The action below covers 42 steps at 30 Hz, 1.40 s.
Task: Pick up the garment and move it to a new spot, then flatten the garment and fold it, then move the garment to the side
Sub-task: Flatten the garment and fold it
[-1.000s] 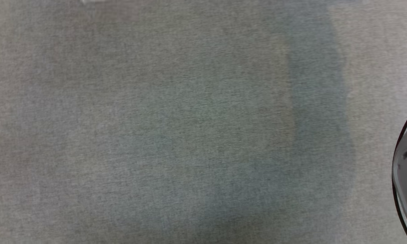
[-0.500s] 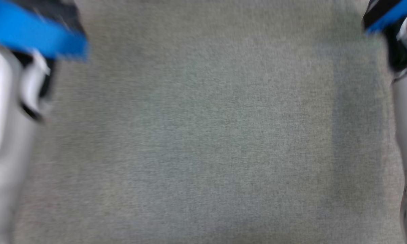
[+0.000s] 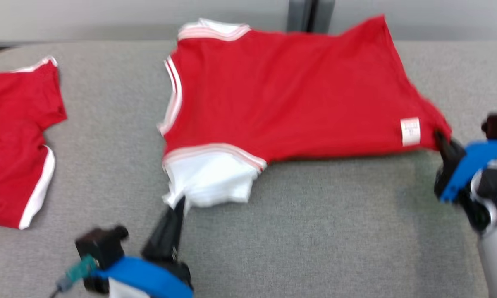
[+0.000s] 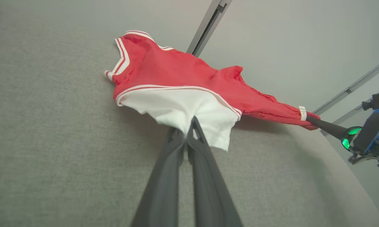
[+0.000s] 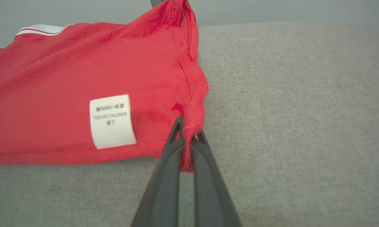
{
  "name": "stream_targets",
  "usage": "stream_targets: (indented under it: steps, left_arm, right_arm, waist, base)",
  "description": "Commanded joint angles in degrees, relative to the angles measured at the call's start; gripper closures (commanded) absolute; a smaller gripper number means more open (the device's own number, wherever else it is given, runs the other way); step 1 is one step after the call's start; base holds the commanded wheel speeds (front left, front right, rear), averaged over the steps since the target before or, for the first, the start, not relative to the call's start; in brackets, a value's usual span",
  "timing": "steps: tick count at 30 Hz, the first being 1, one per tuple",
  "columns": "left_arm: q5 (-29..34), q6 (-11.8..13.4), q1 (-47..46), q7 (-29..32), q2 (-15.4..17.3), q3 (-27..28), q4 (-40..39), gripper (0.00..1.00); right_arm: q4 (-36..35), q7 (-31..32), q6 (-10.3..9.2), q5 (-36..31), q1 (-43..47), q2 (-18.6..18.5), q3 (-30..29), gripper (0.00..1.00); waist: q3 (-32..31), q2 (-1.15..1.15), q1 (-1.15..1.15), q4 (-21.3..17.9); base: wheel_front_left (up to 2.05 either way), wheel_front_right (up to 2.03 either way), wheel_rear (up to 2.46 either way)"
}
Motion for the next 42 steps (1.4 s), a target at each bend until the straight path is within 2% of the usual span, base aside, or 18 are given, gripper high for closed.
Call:
stream_targets:
  steps: [1, 7, 11, 15, 19, 26, 35, 42]
  left_arm:
    - [-1.4, 1.3, 3.9, 1.2, 0.0, -0.7, -2.7, 1.00]
    - [-3.9, 5.1, 13.6, 5.3, 1.8, -2.6, -9.8, 1.00]
    - [-4.8, 7.9, 16.9, 7.2, 3.0, -2.2, -13.1, 1.00]
    - [-5.4, 7.9, 17.8, 7.1, 3.5, -1.9, -15.8, 1.00]
    - [-3.2, 7.5, 14.1, 7.2, 3.9, -2.2, -15.2, 1.00]
    - [-2.1, 7.6, 3.6, 6.6, 0.2, -0.2, -9.9, 1.00]
    - [-0.5, 4.2, -9.4, 7.8, -0.4, 0.3, -0.5, 1.00]
    - [3.3, 2.0, -18.6, 5.8, -0.4, 0.2, 5.2, 1.00]
  right_arm:
    - [-2.8, 1.7, 0.01, -0.5, 5.1, 0.8, -2.3, 1.00]
    - [-15.4, 7.8, 0.01, -3.3, 18.2, 5.8, -9.7, 1.00]
    - [-24.8, 12.5, 0.02, -5.5, 25.6, 9.9, -13.1, 1.00]
    - [-31.6, 15.3, 0.01, -6.7, 29.2, 12.3, -14.7, 1.00]
    - [-33.3, 15.2, 0.01, -6.9, 28.8, 13.1, -15.3, 1.00]
    - [-30.5, 13.7, 0.02, -6.7, 23.3, 13.7, -14.8, 1.00]
    - [-27.0, 12.6, 0.02, -6.3, 15.3, 13.8, -13.5, 1.00]
    - [-24.8, 10.6, 0.02, -4.7, 10.8, 13.8, -13.4, 1.00]
  waist:
    - [-2.6, 0.00, 0.03, -0.4]
    - [-5.2, 0.00, 0.03, 0.3]
    - [-5.6, 0.00, 0.03, 0.1]
    - [-5.3, 0.00, 0.03, -0.8]
    - [-4.7, 0.00, 0.03, -1.5]
    - [-3.4, 0.00, 0.03, -3.3]
    - [0.0, 0.00, 0.03, -4.2]
    - [3.0, 0.00, 0.03, -4.4]
  base:
    - [0.00, 0.00, 0.00]
    - [0.00, 0.00, 0.00]
    - [0.00, 0.00, 0.00]
    - [0.00, 0.00, 0.00]
    - [0.00, 0.00, 0.00]
    - [0.00, 0.00, 0.00]
    - [0.00, 0.00, 0.00]
    - [0.00, 0.00, 0.00]
